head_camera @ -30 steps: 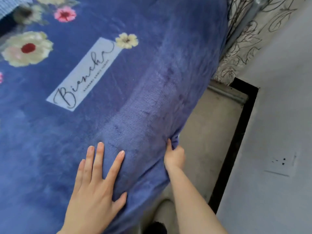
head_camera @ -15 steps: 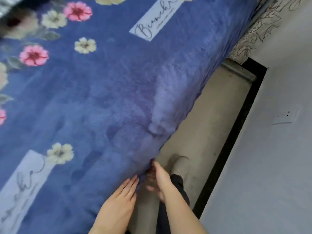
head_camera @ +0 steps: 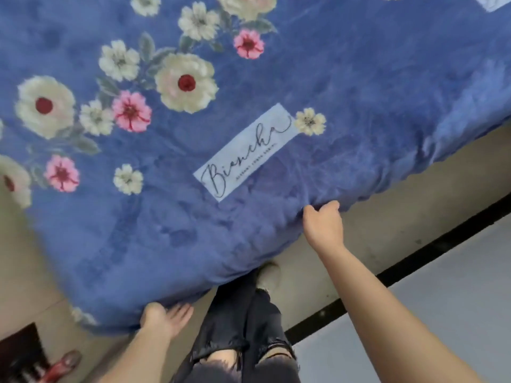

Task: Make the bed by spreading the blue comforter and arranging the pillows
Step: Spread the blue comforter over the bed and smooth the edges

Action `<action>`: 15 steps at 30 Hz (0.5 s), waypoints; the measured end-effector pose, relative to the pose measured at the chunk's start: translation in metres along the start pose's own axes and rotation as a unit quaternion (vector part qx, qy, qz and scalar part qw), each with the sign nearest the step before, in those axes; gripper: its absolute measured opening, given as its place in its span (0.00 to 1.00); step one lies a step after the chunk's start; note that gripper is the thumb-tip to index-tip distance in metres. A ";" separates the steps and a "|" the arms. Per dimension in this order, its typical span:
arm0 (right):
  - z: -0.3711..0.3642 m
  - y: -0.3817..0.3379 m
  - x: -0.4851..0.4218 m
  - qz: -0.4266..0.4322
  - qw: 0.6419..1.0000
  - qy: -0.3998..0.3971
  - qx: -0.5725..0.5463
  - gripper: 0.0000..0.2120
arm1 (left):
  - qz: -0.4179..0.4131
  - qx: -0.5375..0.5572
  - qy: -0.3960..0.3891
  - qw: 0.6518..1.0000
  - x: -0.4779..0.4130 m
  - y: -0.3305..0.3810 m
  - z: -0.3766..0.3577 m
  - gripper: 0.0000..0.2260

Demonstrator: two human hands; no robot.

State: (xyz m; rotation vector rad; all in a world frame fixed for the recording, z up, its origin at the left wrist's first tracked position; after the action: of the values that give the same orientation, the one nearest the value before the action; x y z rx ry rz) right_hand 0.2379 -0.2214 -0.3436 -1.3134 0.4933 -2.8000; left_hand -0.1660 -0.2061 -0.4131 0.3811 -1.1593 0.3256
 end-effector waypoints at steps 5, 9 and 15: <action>-0.039 -0.029 0.055 0.137 0.977 0.029 0.159 0.42 | 0.000 0.268 -0.062 0.962 0.005 0.025 0.000 0.25; -0.062 -0.038 0.069 0.207 0.929 0.008 0.307 0.45 | -0.058 0.234 -0.048 0.969 -0.001 0.048 0.020 0.21; -0.064 -0.047 0.060 0.189 0.901 0.001 0.390 0.46 | -0.053 0.098 0.028 0.993 -0.032 0.065 0.065 0.22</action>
State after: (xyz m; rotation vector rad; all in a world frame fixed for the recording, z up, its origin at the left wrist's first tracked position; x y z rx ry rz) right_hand 0.1564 -0.1672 -0.3233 -0.8997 -0.3327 -2.2605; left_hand -0.2598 -0.1790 -0.4121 0.5990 -1.0512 0.3559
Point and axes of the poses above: each hand's wrist, its own x-axis away from the middle knuckle, its own z-axis out of the back of the hand, y = z × x, the point moved 8 cm from there along -x, towards the middle knuckle, and after that the axes turned 7 degrees about x, right-handed, at the moved point
